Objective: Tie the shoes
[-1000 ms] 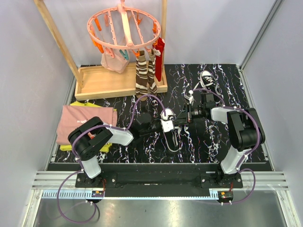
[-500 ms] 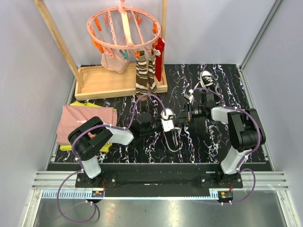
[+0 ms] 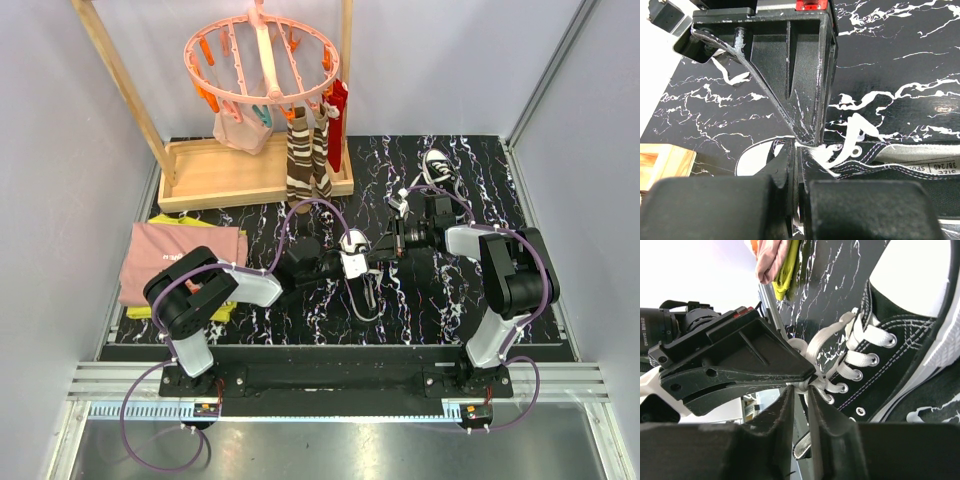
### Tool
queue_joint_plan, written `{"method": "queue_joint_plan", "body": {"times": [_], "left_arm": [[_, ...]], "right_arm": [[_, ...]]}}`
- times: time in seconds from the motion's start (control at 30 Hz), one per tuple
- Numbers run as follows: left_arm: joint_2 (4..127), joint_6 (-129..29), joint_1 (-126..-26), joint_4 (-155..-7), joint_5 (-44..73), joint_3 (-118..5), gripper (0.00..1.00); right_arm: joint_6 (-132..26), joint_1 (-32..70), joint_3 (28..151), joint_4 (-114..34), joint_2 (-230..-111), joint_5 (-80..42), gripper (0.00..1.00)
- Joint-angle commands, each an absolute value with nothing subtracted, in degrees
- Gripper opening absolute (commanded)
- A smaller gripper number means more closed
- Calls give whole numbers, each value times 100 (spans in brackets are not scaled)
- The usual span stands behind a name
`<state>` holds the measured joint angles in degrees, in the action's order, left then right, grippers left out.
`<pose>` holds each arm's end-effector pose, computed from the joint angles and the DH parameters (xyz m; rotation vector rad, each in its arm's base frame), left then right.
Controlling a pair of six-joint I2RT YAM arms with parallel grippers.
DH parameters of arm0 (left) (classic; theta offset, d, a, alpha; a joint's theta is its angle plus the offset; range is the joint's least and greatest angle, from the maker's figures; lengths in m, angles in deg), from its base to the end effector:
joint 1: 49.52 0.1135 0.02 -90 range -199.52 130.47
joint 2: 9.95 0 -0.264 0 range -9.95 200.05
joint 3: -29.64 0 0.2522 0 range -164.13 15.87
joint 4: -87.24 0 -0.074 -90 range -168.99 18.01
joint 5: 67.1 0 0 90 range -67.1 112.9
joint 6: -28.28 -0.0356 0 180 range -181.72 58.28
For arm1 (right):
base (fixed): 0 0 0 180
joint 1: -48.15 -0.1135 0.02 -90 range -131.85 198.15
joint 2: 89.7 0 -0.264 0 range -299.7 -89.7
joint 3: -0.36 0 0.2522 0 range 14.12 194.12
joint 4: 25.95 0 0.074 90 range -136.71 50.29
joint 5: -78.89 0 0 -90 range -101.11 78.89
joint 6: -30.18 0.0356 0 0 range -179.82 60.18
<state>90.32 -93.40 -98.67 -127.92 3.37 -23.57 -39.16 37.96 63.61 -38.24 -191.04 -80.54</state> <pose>0.2161 -0.2681 0.1665 1.3424 1.1934 -0.5217 0.3145 0.0904 0.1501 -0.3542 2.2939 1.7198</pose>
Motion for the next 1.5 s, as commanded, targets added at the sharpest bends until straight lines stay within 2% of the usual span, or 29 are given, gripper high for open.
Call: {"method": "queue_joint_plan", "body": {"times": [0.0,0.1,0.13,0.4,0.73,0.97,1.03,1.1,1.2,1.27,1.43,1.47], "left_arm": [[9016,-9389,-9910,-13059,5,-2570,0],[9016,-9389,-9910,-13059,5,-2561,0],[9007,-9389,-9910,-13059,14,-2552,0],[8919,-9494,-9901,-12979,163,-2447,0],[8911,-9512,-9892,-12918,295,-2447,12],[8911,-9529,-9901,-12918,357,-2438,13],[8911,-9529,-9901,-12909,374,-2447,16],[8911,-9529,-9892,-12909,348,-2455,16],[8919,-9529,-9892,-12909,304,-2447,8],[8911,-9521,-9892,-12918,286,-2455,0],[8911,-9547,-9892,-12900,269,-2464,0],[8911,-9547,-9883,-12892,312,-2473,10]], "right_arm": [[-3750,3734,6501,-3339,-19157,-8221,15],[-3724,3743,6466,-3233,-19122,-8204,2],[-3724,3743,6448,-3250,-19096,-8195,0],[-3873,3822,6202,-3400,-18744,-7905,0],[-4260,3928,6088,-3874,-18410,-7623,0],[-4444,3989,6105,-3936,-18357,-7527,0],[-4497,3998,6096,-4129,-18366,-7509,0],[-4506,3989,6105,-4156,-18375,-7535,0],[-4541,3989,6114,-4164,-18375,-7553,0],[-4541,3998,6114,-4165,-18357,-7597,0],[-4567,4016,6096,-4191,-18304,-7571,0],[-4576,4024,6096,-4191,-18304,-7562,0]]}}
